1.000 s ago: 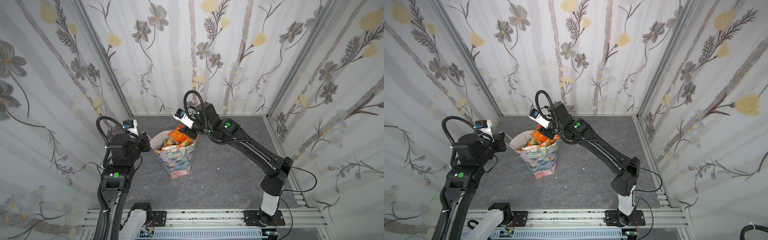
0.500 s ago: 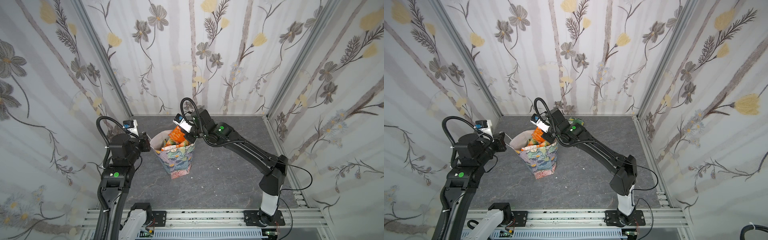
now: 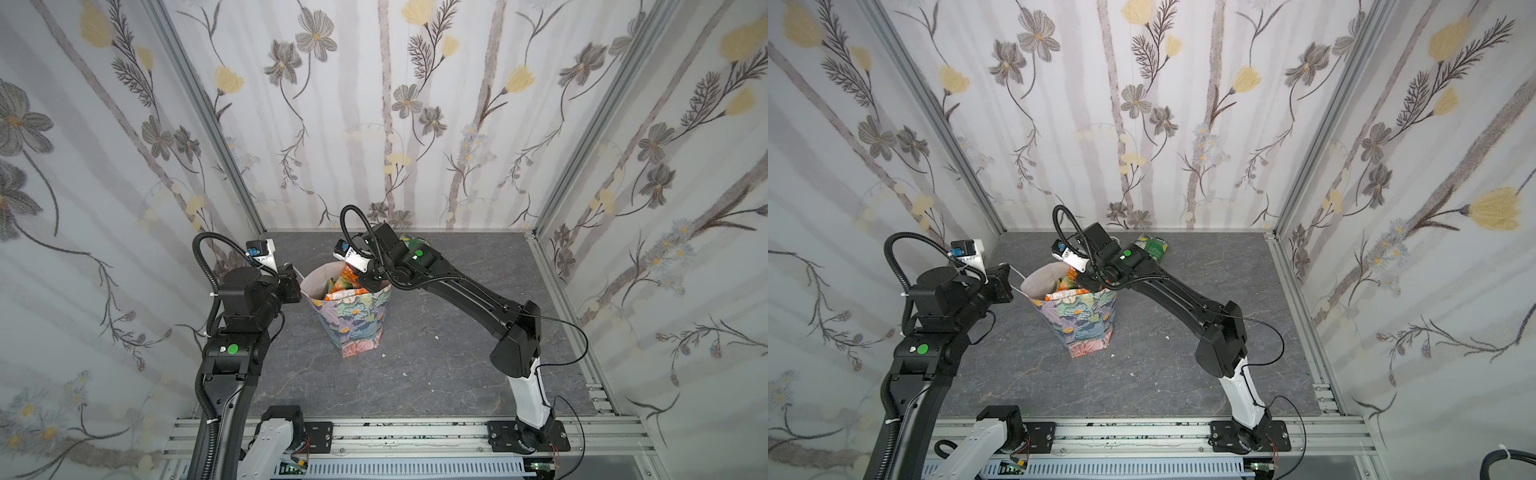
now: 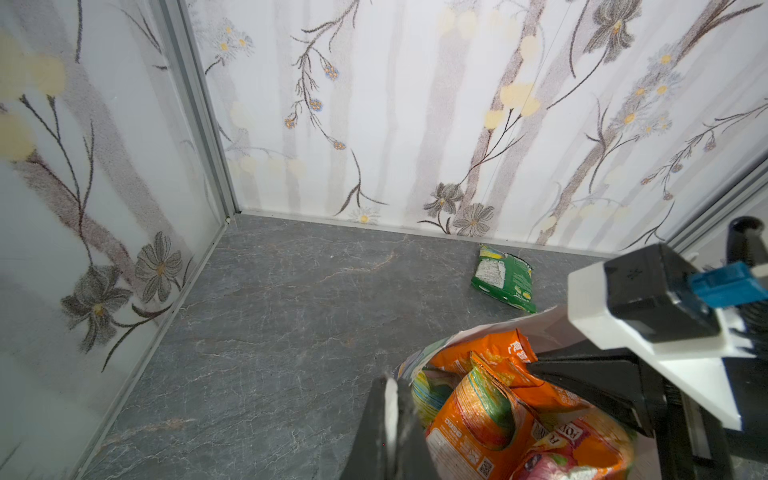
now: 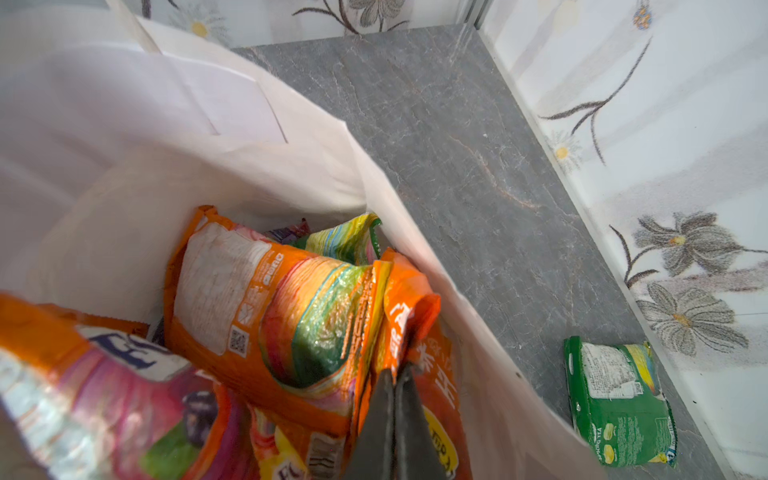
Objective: Place the snacks into the paper bag
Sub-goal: 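Open the right gripper and raise it out of the paper bag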
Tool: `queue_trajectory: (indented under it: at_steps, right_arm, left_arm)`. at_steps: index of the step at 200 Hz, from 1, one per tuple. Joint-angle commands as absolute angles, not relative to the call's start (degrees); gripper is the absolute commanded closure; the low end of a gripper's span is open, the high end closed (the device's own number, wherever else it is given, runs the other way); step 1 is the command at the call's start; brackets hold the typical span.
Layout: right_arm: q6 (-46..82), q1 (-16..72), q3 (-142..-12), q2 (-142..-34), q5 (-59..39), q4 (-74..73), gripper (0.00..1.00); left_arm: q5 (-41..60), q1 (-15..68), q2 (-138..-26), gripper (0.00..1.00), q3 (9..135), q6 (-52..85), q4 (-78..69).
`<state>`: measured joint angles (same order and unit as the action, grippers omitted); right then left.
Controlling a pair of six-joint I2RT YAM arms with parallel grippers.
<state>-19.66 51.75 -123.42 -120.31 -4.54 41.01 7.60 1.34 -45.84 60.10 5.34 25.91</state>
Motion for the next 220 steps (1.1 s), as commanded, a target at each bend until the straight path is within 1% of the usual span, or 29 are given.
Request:
queue_trajectory:
  at_steps: [1,44,56,68,86,93,106,113,132,146,163,187,220]
  right_arm:
    - [-20.6,51.8,-124.3,-121.7,-3.0,47.0,1.0]
    - [-20.9,51.9,-131.0,-123.8,-2.2,50.0,0.99]
    - [-20.7,52.1,-132.4,-123.2,-2.8,48.8,0.9]
    - [-20.4,52.4,-132.6,-121.6,-3.5,46.4,0.89]
    - [-19.4,52.6,-132.6,-118.9,-4.4,42.8,0.83]
    - [-18.8,52.6,-132.6,-117.8,-4.9,41.6,0.77]
    - [-18.3,52.7,-132.6,-116.1,-5.9,40.2,0.7]
    - [-18.2,52.7,-132.6,-115.5,-6.0,39.8,0.61]
    - [-18.9,52.7,-132.6,-114.5,-3.9,40.0,0.58]
    - [-19.2,52.6,-132.6,-114.1,-2.4,40.7,0.52]
    - [-17.9,52.0,-132.2,-113.0,-0.3,41.0,0.52]
    - [-14.9,49.8,-130.3,-110.0,0.0,39.1,0.52]
    - [-10.8,46.5,-116.6,-100.9,0.8,27.5,0.52]
  left_arm:
    - [7.2,1.3,-45.8,1.0,60.3,4.9,21.5]
    - [6.9,1.3,-45.6,1.0,60.6,4.8,21.8]
    - [6.7,1.3,-45.6,1.0,60.6,4.8,21.8]
    - [6.4,1.3,-45.6,1.0,60.6,4.8,21.8]
    - [6.1,1.2,-45.6,1.0,60.6,4.9,21.8]
    - [5.9,1.2,-45.7,1.0,60.5,4.8,21.8]
    - [5.8,1.3,-45.8,1.0,60.6,4.8,21.8]
    - [5.9,1.2,-45.8,1.0,60.6,4.8,21.8]
    - [6.1,1.2,-46.0,1.0,60.9,4.9,21.9]
    - [6.1,1.2,-46.0,1.0,61.0,4.9,22.0]
    - [5.7,1.3,-45.9,1.0,61.0,4.8,22.0]
    - [5.8,1.2,-46.2,1.0,60.9,5.0,22.0]
    - [5.5,1.3,-46.2,1.0,61.1,4.9,22.1]
